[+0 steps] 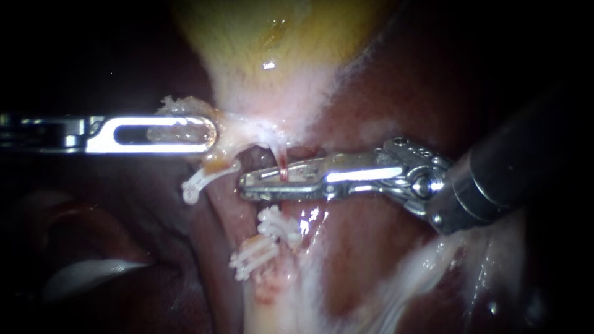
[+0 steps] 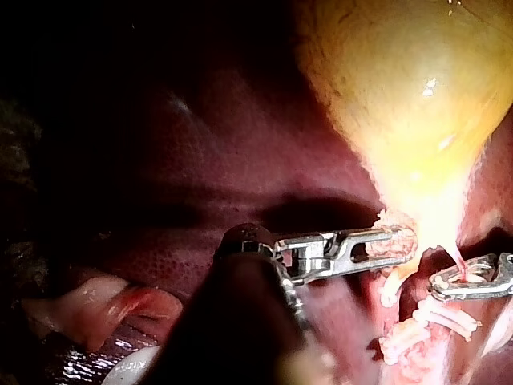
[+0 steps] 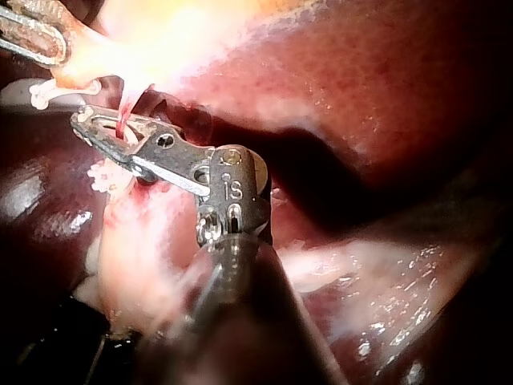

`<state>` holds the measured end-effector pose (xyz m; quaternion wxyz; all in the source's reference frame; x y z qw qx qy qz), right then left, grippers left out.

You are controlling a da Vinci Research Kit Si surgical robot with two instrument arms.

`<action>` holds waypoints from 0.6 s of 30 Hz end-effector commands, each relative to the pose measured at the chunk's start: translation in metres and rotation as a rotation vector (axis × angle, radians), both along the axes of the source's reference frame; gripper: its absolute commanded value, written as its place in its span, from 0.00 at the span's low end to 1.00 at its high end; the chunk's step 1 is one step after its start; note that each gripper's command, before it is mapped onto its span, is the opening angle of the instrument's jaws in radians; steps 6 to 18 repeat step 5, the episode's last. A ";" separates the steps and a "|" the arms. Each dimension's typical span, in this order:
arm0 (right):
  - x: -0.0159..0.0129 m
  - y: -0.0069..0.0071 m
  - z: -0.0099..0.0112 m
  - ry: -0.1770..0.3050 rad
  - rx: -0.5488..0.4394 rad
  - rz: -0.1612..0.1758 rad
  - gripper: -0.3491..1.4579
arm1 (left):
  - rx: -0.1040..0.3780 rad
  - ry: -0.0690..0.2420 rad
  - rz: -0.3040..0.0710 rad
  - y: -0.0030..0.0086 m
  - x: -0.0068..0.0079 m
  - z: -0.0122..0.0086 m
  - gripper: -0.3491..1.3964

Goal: Clipping third clip right tube

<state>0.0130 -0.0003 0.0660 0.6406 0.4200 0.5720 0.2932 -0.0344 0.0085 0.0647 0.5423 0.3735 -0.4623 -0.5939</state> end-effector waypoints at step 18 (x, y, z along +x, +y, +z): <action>-0.0001 0.0000 0.0001 -0.001 0.000 0.001 0.00 | 0.000 0.000 0.000 0.0000 0.0000 0.0000 0.00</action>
